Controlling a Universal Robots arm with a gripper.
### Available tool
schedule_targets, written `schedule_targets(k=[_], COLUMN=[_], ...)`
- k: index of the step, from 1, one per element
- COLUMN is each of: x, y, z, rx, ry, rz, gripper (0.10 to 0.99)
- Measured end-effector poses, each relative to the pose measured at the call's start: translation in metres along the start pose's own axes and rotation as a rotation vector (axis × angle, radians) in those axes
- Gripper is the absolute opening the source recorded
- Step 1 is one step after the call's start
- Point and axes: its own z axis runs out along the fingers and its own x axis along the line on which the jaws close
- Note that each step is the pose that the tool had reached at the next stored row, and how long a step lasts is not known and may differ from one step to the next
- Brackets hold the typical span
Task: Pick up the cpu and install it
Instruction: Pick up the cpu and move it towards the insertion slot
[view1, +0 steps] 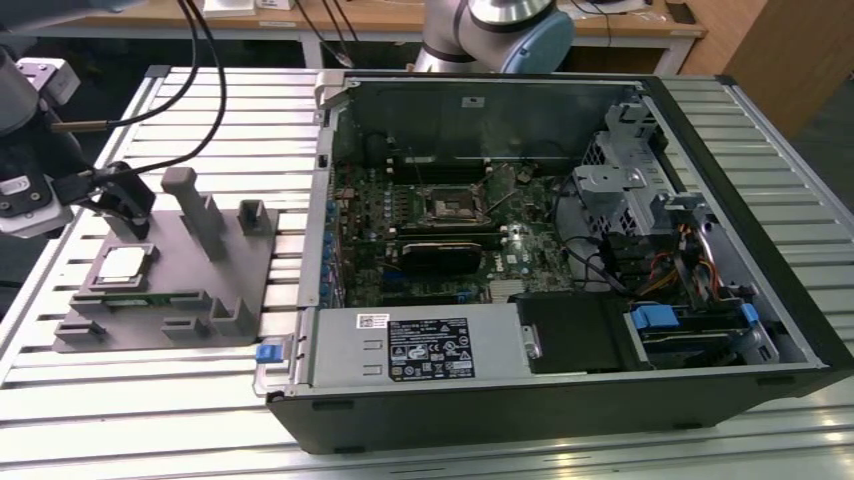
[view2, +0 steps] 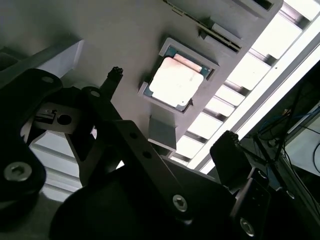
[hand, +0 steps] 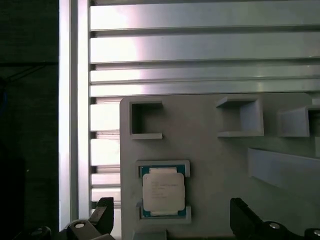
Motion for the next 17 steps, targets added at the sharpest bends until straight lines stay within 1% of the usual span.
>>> schedule_targets(k=[4, 5, 11, 13, 14, 17], x=[0.0001, 0.0002, 0.0005, 0.0006, 0.0007, 0.0008], y=[-0.0012, -0.0016, -0.0047, -0.0054, -0.0057, -0.0063], z=[0.0035, 0.0044, 0.0104, 0.0126, 0.0138, 0.0168], rx=[0.000, 0.000, 0.000, 0.000, 0.000, 0.000], ry=[0.0002, 0.0001, 0.0013, 0.0015, 0.0016, 0.0018], rz=[0.000, -0.001, -0.020, -0.022, -0.023, -0.027], gripper=[0.976, 0.906, 0.906, 0.890, 0.824, 0.824])
